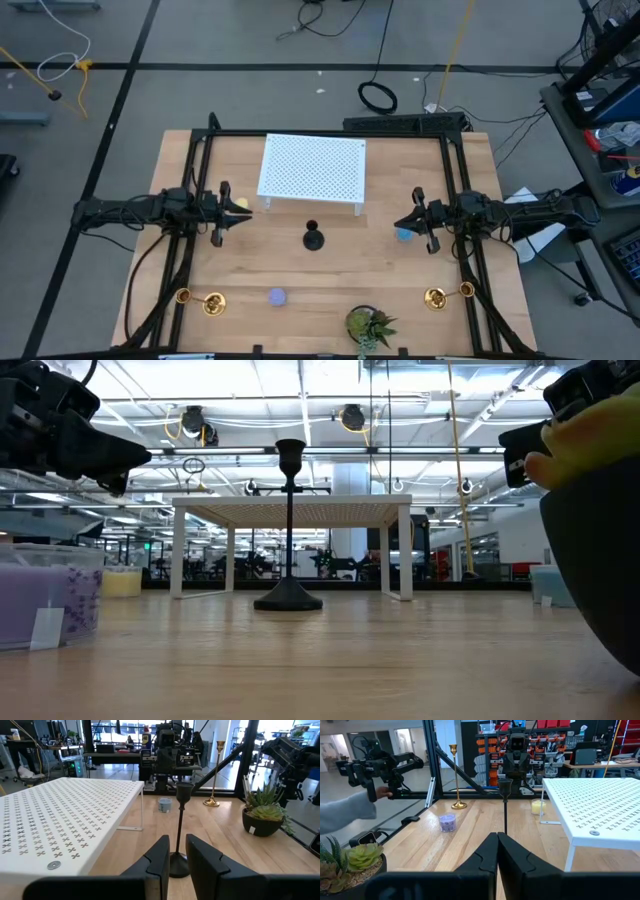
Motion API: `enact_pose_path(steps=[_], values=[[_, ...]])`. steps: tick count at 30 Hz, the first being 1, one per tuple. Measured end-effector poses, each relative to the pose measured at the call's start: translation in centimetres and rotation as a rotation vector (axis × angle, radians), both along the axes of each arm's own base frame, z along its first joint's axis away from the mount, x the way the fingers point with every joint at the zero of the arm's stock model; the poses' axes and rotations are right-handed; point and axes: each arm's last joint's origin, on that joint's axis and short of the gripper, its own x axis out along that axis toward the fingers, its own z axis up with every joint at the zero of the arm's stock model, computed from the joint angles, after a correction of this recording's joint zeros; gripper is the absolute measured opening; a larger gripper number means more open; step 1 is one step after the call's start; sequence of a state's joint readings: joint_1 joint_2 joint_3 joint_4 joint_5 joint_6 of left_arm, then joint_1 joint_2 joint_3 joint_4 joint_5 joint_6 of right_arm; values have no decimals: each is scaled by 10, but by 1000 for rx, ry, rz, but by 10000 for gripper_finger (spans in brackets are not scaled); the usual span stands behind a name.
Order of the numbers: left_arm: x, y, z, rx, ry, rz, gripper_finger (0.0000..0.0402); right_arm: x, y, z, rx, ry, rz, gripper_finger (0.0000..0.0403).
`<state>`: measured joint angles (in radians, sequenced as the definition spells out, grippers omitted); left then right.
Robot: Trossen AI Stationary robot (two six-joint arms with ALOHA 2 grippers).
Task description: Pick & Place candle stick holders
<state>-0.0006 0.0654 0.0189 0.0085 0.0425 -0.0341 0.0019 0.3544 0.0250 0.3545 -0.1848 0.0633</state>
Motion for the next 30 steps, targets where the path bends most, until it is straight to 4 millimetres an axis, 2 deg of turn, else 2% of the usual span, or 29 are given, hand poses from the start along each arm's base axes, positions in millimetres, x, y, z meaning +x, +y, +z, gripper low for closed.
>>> enact_pose_path(steps=[22,30], values=[[0,0,0,36,-6,1,67,0,0,0,0,0,0,4],[0,0,3,27,-37,2,67,0,0,5,-18,-58,0,4]])
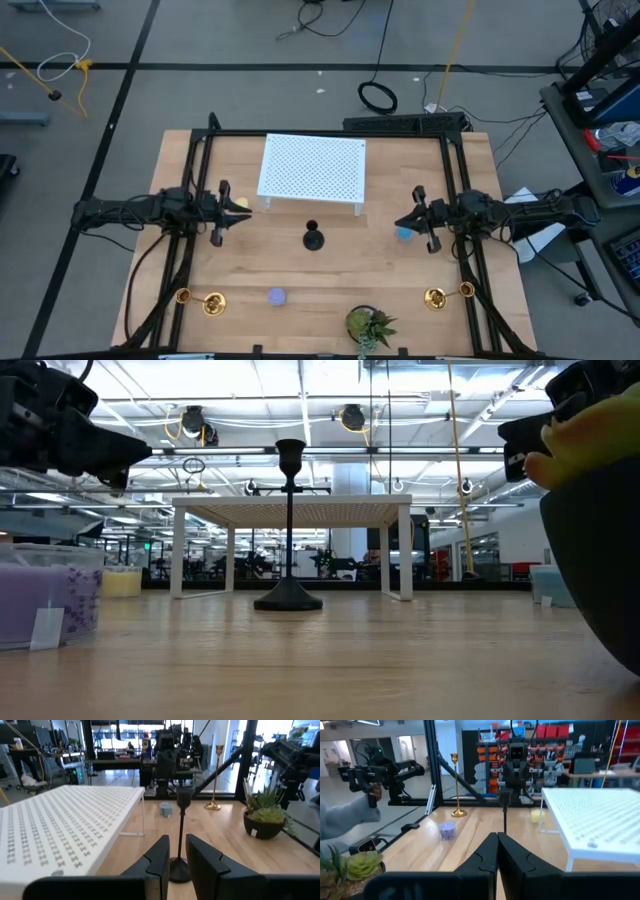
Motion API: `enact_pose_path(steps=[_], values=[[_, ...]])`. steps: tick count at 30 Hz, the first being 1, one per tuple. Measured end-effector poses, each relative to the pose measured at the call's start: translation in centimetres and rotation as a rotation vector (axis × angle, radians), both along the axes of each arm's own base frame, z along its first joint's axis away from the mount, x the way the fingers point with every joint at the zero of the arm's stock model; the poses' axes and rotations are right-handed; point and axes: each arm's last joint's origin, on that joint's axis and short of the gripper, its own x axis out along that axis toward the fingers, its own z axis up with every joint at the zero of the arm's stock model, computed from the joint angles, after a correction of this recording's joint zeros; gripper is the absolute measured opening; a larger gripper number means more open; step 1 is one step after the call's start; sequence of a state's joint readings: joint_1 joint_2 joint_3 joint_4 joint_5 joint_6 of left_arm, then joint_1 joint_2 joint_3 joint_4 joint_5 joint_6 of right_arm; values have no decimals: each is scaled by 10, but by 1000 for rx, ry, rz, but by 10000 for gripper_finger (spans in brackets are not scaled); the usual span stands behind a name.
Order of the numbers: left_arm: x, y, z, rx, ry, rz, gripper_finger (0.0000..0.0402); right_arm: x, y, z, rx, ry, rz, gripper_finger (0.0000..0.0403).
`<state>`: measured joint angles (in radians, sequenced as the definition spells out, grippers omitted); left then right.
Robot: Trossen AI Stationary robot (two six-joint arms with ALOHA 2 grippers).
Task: Pick & Place candle stick holders
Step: Put the black candle holder on the shelf
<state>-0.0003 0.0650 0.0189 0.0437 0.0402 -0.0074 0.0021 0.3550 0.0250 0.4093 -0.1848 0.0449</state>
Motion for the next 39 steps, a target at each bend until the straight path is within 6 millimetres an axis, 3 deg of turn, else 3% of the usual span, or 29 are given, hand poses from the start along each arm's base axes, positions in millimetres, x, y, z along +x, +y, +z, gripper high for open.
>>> enact_pose_path(steps=[6,16,23,29,33,39], values=[[0,0,2,2,-20,0,67,-1,0,8,-111,-105,-11,4],[0,0,6,-47,-63,-1,67,-2,0,17,-107,-202,-15,9],[0,1,7,-73,-70,17,67,1,0,14,-133,-176,-32,67],[0,3,9,-48,-97,96,69,5,-8,10,-218,-126,-298,125],[1,4,9,-48,-88,126,95,9,-7,11,-179,-144,-278,147],[4,4,13,-28,-122,126,170,15,-5,13,-41,-174,-188,155]])
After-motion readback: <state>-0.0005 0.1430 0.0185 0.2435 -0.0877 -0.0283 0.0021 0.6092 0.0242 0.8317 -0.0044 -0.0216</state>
